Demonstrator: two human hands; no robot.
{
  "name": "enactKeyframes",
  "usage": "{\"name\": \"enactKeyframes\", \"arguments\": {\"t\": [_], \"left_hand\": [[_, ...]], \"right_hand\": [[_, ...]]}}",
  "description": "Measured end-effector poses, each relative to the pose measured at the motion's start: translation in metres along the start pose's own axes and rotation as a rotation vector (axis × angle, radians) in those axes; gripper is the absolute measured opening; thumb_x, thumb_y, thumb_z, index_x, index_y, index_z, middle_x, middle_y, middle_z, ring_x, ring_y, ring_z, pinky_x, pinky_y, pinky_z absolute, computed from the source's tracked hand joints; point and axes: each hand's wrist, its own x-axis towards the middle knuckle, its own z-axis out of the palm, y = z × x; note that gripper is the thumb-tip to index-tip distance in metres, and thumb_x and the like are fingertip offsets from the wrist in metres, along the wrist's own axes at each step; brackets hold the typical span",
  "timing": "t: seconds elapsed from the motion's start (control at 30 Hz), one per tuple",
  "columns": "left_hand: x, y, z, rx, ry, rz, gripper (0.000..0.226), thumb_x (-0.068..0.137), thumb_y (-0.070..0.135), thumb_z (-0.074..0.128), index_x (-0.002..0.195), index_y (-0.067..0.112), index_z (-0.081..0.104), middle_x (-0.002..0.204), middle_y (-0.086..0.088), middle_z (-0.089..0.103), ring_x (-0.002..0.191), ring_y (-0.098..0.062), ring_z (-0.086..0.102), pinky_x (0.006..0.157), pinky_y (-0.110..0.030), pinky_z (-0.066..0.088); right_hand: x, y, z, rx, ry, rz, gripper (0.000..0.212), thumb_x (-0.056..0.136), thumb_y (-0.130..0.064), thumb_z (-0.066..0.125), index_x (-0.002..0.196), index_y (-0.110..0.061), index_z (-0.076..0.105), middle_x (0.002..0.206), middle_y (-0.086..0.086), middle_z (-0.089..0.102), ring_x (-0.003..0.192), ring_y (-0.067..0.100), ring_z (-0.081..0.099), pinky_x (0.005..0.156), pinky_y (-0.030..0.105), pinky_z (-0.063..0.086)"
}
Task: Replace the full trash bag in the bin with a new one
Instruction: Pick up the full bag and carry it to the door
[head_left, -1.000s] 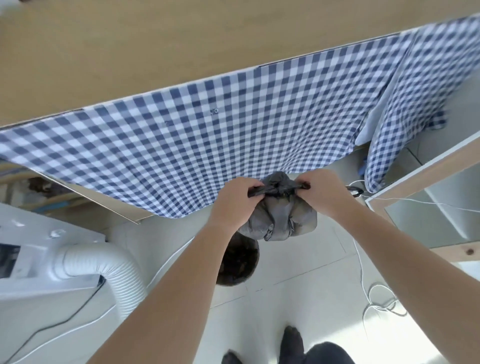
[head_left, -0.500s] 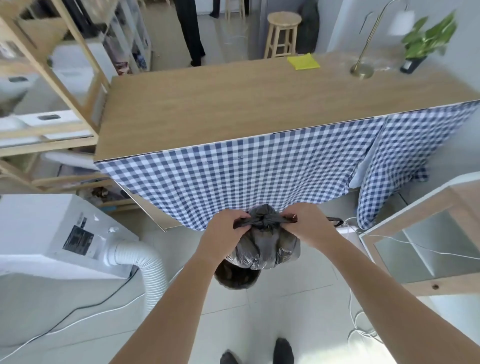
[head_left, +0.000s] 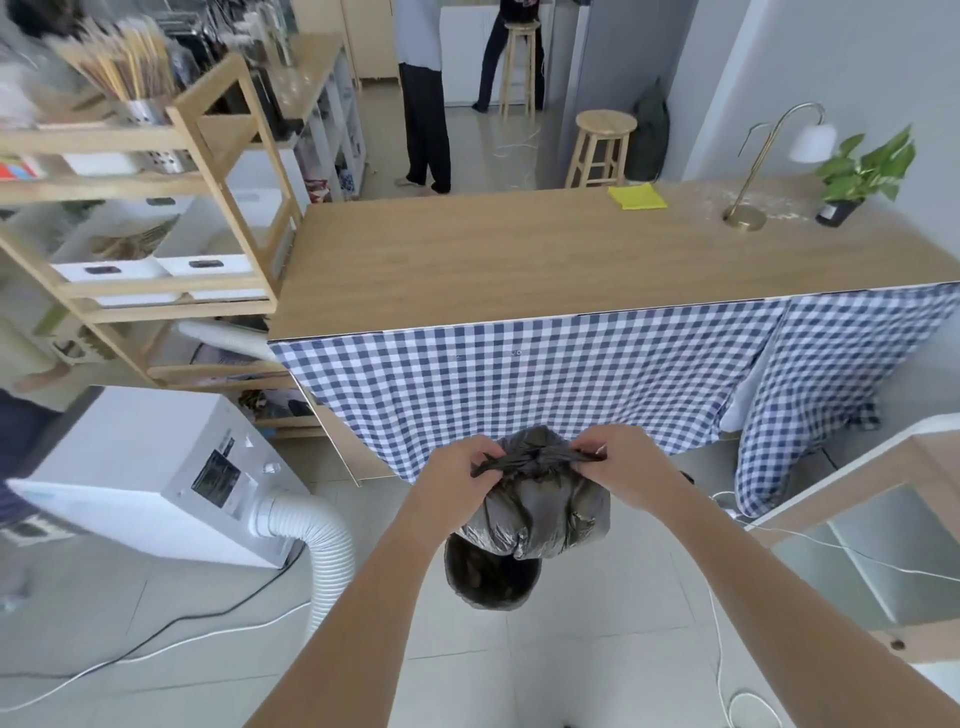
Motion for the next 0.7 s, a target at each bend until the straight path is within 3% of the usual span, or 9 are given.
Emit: {"name": "enactKeyframes", "arguments": {"t": [0.17,0.3,0.47,0.6,0.7], "left_hand": [[-0.006,-0.001,-0.017,0.029,0.091,-0.026,0.026,0.094,0.014,0.071,0.091,0.04,0.068,0.081,0.027,0.066,0.081,0.021,0.058,0.071,0.001,0.037],[-0.01,-0.001,-0.026,0.037,0.162,-0.081,0.02,0.094,0.013,0.072,0.095,0.033,0.071,0.079,0.026,0.065,0.078,0.014,0.058,0.068,-0.003,0.037],[-0.011,0.004,-0.028,0.022,0.262,-0.181,0.025,0.094,0.013,0.072,0.092,0.038,0.069,0.082,0.026,0.065,0.08,0.01,0.059,0.066,-0.002,0.037],[-0.013,0.01,-0.024,0.022,0.36,-0.246,0.019,0.092,0.014,0.074,0.097,0.032,0.075,0.082,0.027,0.066,0.081,0.013,0.059,0.068,-0.005,0.04],[-0.02,0.013,-0.023,0.021,0.428,-0.28,0.019,0.092,0.012,0.075,0.101,0.028,0.078,0.085,0.025,0.066,0.079,0.017,0.057,0.069,0.002,0.039]], "right_hand": [[0.011,-0.015,0.001,0.028,-0.077,-0.048,0.02,0.088,-0.027,0.075,0.107,-0.033,0.078,0.102,-0.015,0.072,0.089,-0.001,0.065,0.074,0.018,0.049],[0.024,-0.023,-0.004,0.048,-0.157,-0.128,0.027,0.086,-0.034,0.077,0.112,-0.037,0.076,0.103,-0.021,0.069,0.092,-0.004,0.064,0.075,0.014,0.045],[0.05,-0.029,-0.017,0.057,-0.246,-0.205,0.024,0.091,-0.033,0.073,0.115,-0.035,0.075,0.11,-0.015,0.069,0.096,0.006,0.069,0.067,0.016,0.052],[0.076,-0.035,-0.026,-0.011,-0.32,-0.299,0.012,0.095,-0.029,0.07,0.103,-0.037,0.074,0.104,-0.019,0.071,0.098,0.001,0.067,0.086,0.029,0.055],[0.093,-0.041,-0.026,-0.042,-0.367,-0.366,0.01,0.096,-0.03,0.069,0.102,-0.033,0.076,0.105,-0.019,0.073,0.098,0.004,0.069,0.088,0.033,0.057]]}}
